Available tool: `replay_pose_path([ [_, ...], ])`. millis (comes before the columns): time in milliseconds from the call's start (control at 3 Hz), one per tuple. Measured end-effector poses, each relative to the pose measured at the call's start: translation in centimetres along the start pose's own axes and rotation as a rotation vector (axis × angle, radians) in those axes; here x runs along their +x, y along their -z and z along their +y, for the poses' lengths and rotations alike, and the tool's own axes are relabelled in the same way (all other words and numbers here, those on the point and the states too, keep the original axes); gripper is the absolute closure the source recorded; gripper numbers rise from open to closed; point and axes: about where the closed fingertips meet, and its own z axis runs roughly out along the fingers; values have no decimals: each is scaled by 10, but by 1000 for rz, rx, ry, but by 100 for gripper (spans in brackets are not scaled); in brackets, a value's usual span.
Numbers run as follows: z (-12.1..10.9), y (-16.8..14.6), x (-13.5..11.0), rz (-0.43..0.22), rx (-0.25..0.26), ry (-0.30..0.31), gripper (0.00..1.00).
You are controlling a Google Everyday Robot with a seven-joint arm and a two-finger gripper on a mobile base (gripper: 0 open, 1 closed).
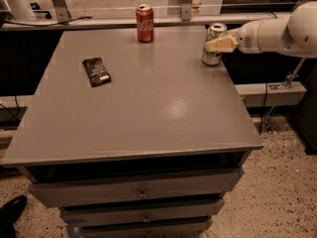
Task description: Pick 7up can
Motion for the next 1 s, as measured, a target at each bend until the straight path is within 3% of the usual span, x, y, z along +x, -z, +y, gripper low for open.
replay_pose_path([
  [667, 8, 16, -22, -83, -22, 0, 87],
  [1000, 39, 33, -55, -149, -110, -11, 100],
])
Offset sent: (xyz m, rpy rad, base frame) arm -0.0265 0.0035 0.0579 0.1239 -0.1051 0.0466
